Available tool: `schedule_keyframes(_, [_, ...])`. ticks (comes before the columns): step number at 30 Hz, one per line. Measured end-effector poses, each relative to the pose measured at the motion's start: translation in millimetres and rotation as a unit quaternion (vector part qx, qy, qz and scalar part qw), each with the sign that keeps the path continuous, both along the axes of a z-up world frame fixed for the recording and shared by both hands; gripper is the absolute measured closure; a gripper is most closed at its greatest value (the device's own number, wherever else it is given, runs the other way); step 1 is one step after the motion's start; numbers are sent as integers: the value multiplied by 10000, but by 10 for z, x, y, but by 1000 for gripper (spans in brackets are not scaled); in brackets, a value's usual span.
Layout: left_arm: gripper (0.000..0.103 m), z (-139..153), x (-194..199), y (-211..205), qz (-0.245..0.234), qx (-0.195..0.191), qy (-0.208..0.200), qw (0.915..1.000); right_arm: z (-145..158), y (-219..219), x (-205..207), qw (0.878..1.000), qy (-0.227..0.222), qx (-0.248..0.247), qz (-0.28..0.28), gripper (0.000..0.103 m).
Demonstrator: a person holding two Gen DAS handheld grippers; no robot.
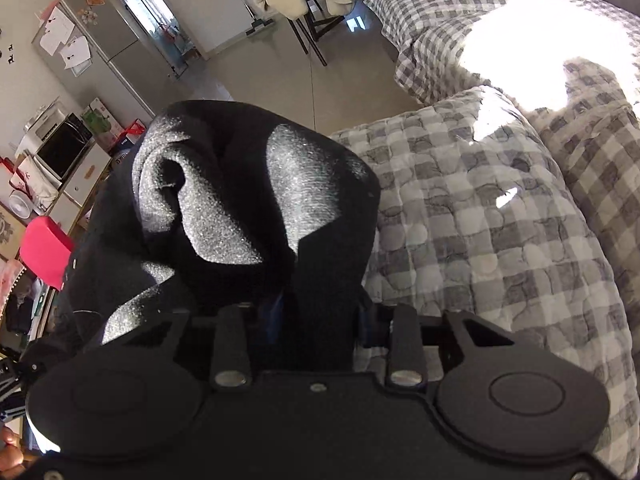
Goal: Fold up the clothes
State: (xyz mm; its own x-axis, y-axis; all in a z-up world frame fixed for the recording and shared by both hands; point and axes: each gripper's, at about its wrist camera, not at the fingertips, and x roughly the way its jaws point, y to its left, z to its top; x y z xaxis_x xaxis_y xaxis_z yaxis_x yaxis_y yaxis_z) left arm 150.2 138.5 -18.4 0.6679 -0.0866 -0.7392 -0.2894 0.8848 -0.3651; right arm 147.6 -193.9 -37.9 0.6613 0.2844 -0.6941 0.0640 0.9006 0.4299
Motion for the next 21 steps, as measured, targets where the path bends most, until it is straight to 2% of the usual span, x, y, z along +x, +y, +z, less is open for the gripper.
schedule_keyframes(1, [83,-6,9,10,62,25,-47,10000,62,0,-16,9999,-61,-98,-12,92])
schedule_keyframes(3, [88,-1,12,18,135,23,-124,9998,193,-3,-49,9993,-194,-308,-49,93])
schedule_keyframes(7, [90,87,-45,-24,231,306,-360,9986,621,-105,-156,9892,-767,-1140,-503,93])
schedule_keyframes(9, [90,131,-65,-11,290,409,-446,9977,822,-206,-138,9853,-933,-1301,-591,93])
schedule_keyframes(12, [90,157,-66,46,352,411,-442,9976,1008,-202,-18,9753,-1085,-1811,-655,93])
schedule_keyframes(15, [90,166,-62,87,439,469,-418,9971,1027,-80,180,9627,-1166,-2344,-676,93])
schedule_keyframes(18, [90,187,-55,91,443,627,-439,9961,939,0,337,9583,-999,-2613,-580,92])
schedule_keyframes(19, [90,193,-52,92,444,679,-446,9957,851,55,396,9557,-817,-2779,-521,91])
schedule_keyframes(21, [89,184,-27,84,334,677,-401,9963,789,54,359,9566,-741,-2761,-570,87])
